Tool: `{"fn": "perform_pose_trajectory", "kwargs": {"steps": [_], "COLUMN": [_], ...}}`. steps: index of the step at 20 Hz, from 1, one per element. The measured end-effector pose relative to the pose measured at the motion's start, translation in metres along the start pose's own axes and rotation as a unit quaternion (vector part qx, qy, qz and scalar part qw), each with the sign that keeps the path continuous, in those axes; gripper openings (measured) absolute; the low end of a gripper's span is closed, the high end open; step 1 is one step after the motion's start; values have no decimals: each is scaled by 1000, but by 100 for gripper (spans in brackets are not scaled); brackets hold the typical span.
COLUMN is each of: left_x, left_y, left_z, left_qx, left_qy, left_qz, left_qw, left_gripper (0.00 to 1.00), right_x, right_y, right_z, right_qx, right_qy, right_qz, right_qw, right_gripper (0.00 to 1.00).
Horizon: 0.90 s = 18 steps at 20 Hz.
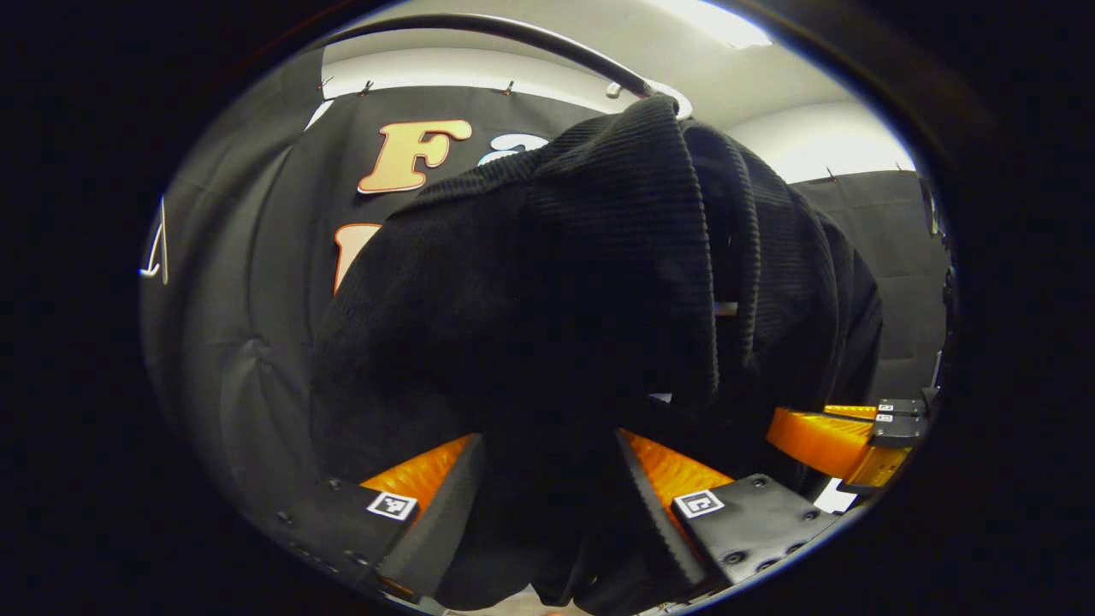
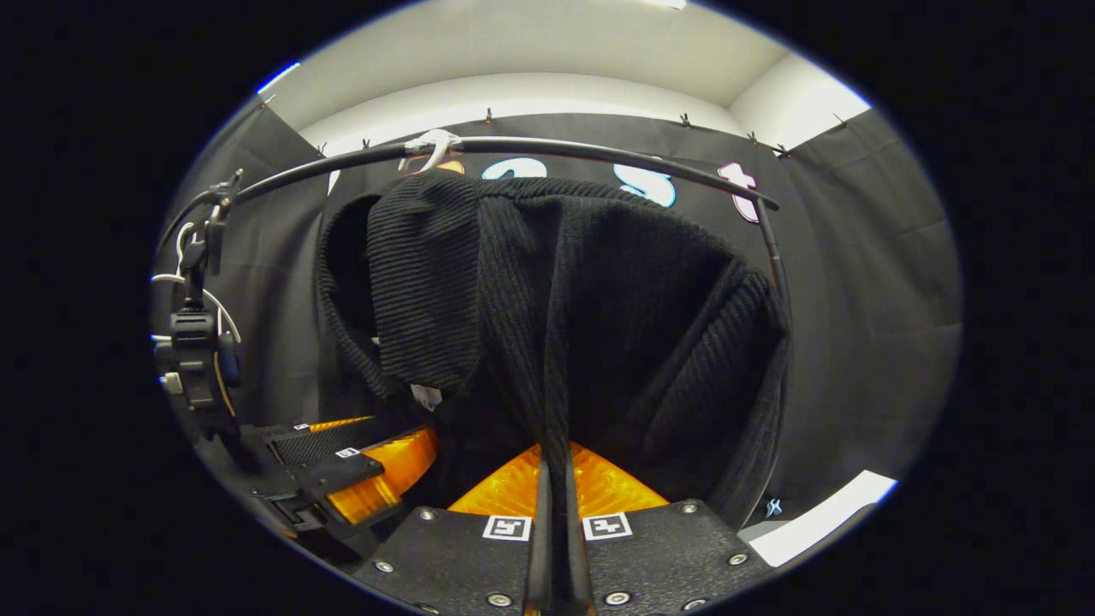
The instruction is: Grasp the clothes on the hanger with both hands and then place them into the laundry hamper below.
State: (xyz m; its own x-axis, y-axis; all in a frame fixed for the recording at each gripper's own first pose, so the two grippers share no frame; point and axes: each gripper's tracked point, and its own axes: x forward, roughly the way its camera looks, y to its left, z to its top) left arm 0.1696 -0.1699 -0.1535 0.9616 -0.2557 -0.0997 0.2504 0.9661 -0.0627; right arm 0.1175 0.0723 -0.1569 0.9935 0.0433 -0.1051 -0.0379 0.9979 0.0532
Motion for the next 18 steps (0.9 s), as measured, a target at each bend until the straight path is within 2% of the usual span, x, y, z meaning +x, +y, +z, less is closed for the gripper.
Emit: {"fn": "perform_pose_trajectory", "kwargs": {"steps": [1,2,4,5,6,7,8,9,10,11,12,14,15,16,17,18], "left_x": [-1,-2,-6,-9,-13,-18,-22,-28,-33,-39,-45,-54,-56,-62,-69,-77], "left_y": [0,-2,-9,-17,-15,-16,-16,-18,-16,-9,-5,-7,-7,-8,-10,-14], "left_z": [0,1,3,2,6,8,10,14,18,23,28,40,50,61,75,86], "left_qx": [4,9,14,21,33,46,48,44,46,52,57,63,69,75,80,82], "left_qy": [0,0,-1,6,7,11,7,3,-1,-6,-10,-19,-26,-35,-44,-52], "left_qz": [1,-5,-13,-33,-34,-34,-35,-42,-40,-33,-28,-21,-15,-5,4,12], "left_qw": [1000,1000,1000,999,999,998,998,998,998,998,998,998,997,997,996,995], "left_gripper": [84,80,52,38,24,10,11,5,10,7,7,6,6,6,7,7], "right_x": [-5,-11,-24,-30,-38,-46,-54,-61,-68,-74,-80,-90,-95,-101,-106,-112], "right_y": [-1,1,3,3,2,1,-2,-6,-9,-13,-17,-24,-26,-27,-27,-26], "right_z": [1,3,7,10,13,19,25,32,38,45,51,63,69,76,83,92], "right_qx": [-3,-5,-8,-8,-7,-4,-3,-2,-1,-2,-3,-6,-8,-11,-14,-18], "right_qy": [0,0,0,0,-1,-3,-6,-10,-15,-20,-23,-28,-29,-32,-37,-43], "right_qz": [4,9,19,23,26,27,27,26,23,19,14,9,8,9,10,11], "right_qw": [1000,1000,1000,1000,1000,1000,1000,1000,1000,1000,1000,1000,1000,999,999,999], "right_gripper": [7,6,6,13,5,12,5,4,12,0,4,3,10,10,1,0]}}
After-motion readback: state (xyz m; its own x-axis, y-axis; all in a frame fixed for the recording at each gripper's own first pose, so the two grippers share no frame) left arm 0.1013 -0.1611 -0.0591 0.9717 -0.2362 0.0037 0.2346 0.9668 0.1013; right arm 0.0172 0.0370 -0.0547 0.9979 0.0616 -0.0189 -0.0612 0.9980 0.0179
